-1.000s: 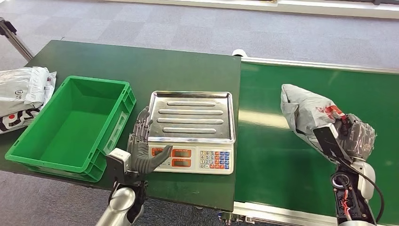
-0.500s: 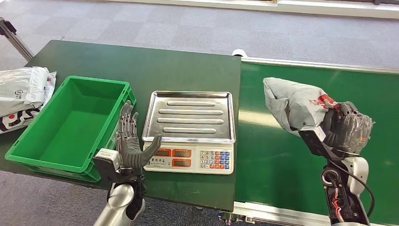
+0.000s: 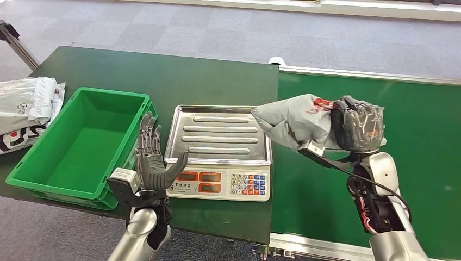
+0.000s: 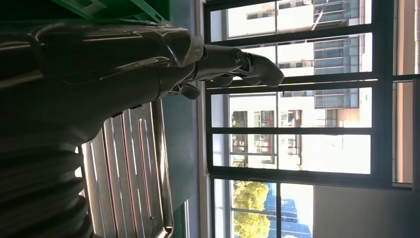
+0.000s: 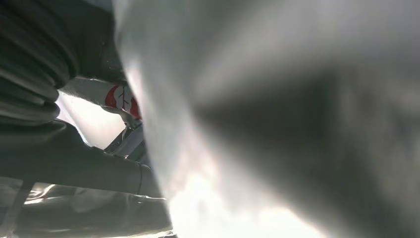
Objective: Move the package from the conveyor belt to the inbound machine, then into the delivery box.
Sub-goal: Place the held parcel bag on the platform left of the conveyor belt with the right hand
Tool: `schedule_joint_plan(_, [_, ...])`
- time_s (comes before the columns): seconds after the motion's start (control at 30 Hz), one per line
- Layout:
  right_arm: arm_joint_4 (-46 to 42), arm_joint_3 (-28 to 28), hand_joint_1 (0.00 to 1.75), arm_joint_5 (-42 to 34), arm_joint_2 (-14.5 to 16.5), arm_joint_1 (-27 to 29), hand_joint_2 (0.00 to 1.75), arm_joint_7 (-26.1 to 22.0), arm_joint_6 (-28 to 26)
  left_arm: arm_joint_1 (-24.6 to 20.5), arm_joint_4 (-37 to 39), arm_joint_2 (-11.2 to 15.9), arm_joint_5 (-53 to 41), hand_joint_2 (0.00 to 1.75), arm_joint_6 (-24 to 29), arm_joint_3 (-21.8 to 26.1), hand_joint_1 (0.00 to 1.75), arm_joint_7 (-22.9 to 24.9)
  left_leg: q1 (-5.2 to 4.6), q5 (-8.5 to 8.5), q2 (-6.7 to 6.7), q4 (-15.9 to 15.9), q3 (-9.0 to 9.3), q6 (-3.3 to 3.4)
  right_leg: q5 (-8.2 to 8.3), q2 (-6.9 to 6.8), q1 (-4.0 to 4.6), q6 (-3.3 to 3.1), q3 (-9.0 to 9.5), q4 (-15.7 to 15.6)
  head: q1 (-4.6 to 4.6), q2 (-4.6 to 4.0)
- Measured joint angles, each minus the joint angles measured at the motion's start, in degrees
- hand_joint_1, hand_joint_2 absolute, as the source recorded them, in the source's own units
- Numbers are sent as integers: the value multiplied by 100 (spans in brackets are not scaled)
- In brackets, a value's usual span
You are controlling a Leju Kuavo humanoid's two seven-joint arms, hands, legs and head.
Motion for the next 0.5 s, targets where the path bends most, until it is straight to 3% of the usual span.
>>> schedule_joint_plan(0.23, [601,744,175,507,177,-439,175,185,-2,-33,26,-15,45,175,-156,-4,0,11,0,2,-2,0,0,0,0,-2,1,0,0,1,1,0])
schedule_joint_plan(0.5, [863,1018,175,528,248,-584,175,201,-4,-33,31,-22,49,175,-172,-4,0,13,-1,2,-2,1,-2,0,0,-2,0,0,-1,1,1,0])
